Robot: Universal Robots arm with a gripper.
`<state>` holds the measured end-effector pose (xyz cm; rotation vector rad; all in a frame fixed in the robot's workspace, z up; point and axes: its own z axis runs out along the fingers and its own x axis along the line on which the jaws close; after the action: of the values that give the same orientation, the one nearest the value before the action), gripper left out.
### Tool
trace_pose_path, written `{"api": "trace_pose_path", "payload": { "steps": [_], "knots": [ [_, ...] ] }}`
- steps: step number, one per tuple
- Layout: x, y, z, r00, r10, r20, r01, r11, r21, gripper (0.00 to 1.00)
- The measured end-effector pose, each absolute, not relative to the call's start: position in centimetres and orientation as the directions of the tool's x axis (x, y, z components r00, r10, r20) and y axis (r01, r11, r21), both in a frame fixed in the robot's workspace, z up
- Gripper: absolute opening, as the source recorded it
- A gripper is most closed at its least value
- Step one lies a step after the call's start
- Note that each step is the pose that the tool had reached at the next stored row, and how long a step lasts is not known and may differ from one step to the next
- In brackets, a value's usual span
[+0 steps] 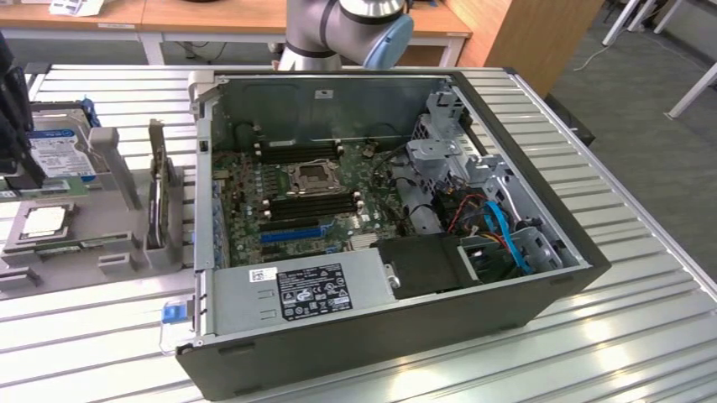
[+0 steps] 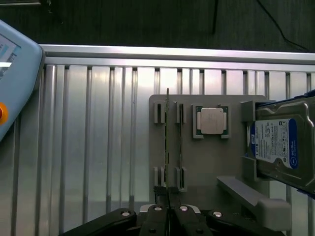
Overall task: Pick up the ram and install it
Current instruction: 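Pick up the ram and move it above insertion slot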
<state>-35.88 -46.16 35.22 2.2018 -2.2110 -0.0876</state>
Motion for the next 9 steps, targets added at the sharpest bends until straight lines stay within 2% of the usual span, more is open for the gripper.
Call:
{"api": "trace_pose_path", "payload": {
  "steps": [9],
  "knots": [
    [-35.9,-46.2,36.8,-0.005,-1.0,-0.025,-0.999,0.003,0.054,0.11]
  ]
}}
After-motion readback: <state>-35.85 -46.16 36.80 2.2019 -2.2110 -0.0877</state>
